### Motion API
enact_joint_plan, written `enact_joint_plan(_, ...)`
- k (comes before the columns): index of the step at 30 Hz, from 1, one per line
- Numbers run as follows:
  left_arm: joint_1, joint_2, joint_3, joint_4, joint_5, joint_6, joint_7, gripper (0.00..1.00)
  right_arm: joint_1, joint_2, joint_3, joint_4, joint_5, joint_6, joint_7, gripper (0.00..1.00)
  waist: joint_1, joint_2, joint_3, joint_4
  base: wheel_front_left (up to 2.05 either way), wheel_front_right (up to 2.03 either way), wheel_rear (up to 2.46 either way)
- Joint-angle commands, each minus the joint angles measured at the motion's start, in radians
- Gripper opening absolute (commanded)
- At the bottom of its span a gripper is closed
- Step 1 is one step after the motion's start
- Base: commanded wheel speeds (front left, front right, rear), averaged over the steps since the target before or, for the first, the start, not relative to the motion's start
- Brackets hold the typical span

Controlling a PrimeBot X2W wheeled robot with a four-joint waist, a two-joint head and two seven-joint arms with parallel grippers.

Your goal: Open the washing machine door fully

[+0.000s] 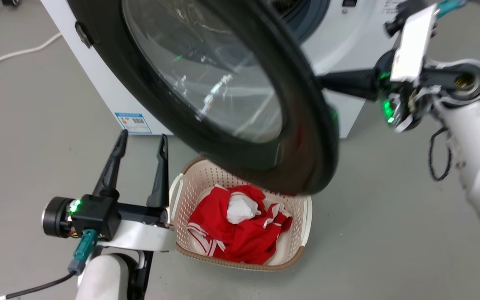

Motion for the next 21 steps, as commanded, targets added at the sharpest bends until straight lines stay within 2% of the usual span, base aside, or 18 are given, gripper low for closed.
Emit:
enact_joint_plan(1, 0.015, -0.001, -0.004, 0.002, 0.0, 0.0, -0.002, 1.0, 0.034, 0.02, 0.006, -0.026, 0.012, 0.0, 0.01, 0.0, 0.0001, 0.0, -0.021, 0.002, 0.0, 0.0, 0.0)
enact_joint_plan(8, 0.035, 0.0, -0.019, 0.017, 0.008, -0.009, -0.002, 1.0, 0.173, 0.073, 0.046, -0.174, 0.043, 0.0, 0.027, 0.0, 0.0001, 0.0, -0.055, 0.019, 0.0, 0.0, 0.0)
enact_joint_plan(14, 0.031, 0.0, -0.024, 0.02, 0.005, -0.013, -0.002, 1.0, 0.214, 0.066, 0.048, -0.208, 0.051, 0.0, -0.013, 0.0, 0.0001, 0.0, -0.065, 0.03, 0.0, 0.0, 0.0)
enact_joint_plan(18, 0.041, 0.0, -0.023, 0.021, 0.002, -0.011, -0.002, 1.0, 0.248, 0.046, 0.009, -0.247, 0.045, 0.0, -0.117, 0.0, 0.0001, 0.0, -0.077, 0.031, 0.0, 0.0, 0.0)
enact_joint_plan(21, 0.045, 0.0, -0.019, 0.019, -0.003, -0.004, -0.002, 1.0, 0.302, 0.03, -0.066, -0.302, 0.049, 0.0, -0.267, 0.0, 0.0001, 0.0, -0.085, 0.027, 0.0, 0.0, 0.0)
